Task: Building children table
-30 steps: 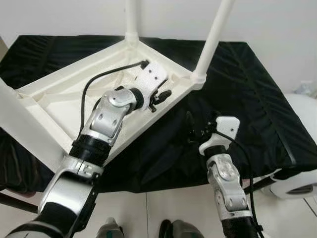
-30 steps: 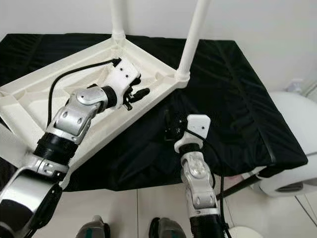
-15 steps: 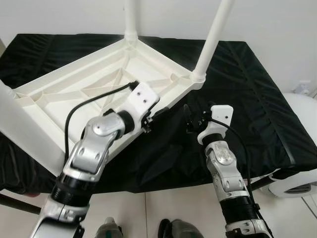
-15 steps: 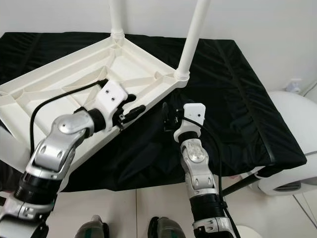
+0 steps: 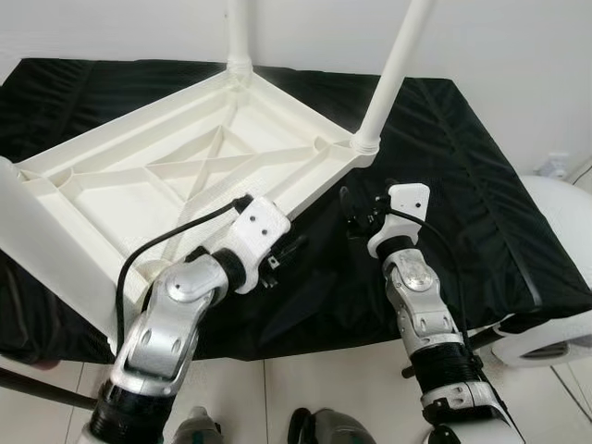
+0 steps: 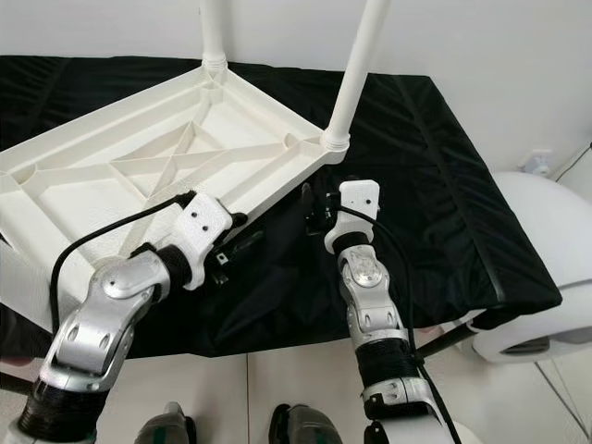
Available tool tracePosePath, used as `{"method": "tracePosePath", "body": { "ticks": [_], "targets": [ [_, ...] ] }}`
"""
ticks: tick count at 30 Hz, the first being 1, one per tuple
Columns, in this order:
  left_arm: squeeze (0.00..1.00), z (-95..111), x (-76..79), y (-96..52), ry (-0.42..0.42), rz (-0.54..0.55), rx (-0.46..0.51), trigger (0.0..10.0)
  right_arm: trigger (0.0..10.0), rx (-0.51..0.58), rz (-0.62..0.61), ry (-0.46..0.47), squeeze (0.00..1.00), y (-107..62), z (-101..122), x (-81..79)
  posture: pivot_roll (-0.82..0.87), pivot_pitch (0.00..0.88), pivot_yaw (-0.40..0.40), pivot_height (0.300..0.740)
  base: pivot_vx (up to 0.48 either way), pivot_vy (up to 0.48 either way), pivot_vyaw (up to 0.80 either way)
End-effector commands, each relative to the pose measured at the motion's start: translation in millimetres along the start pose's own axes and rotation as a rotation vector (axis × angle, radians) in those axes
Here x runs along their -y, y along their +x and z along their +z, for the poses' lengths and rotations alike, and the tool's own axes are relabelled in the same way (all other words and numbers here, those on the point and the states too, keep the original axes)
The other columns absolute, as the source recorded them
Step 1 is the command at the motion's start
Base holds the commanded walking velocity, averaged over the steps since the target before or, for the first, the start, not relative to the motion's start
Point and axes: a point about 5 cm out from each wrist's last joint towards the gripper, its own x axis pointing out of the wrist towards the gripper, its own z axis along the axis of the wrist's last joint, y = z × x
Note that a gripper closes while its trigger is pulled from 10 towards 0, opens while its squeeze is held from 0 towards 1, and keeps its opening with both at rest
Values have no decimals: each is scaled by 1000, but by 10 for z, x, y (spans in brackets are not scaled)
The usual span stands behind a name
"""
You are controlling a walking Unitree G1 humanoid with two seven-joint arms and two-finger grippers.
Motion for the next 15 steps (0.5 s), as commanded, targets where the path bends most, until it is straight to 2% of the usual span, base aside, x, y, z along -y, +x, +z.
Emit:
{"method": "tracePosePath", "body": {
  "ticks": [1,3,7,11,15],
  "targets": [
    [0,-51,-71,-95,-9,266,8,10000,10000,-7,5,-5,0,17,-36,15,118,71,-111,740,0,0,0],
    [0,-51,-71,-95,-9,266,8,10000,10000,-7,5,-5,0,17,-36,15,118,71,-111,740,0,0,0],
    [0,-246,67,-310,-60,293,2,10000,10000,-8,15,-15,0,40,-67,26,124,73,-113,740,0,0,0],
    [0,-329,150,-372,-48,312,-8,10000,10000,-13,16,-20,0,43,-94,35,134,77,-114,740,0,0,0],
    [0,-388,259,-482,-98,322,20,10000,10000,-17,16,-26,0,59,-123,51,139,81,-113,740,0,0,0]
  ]
}}
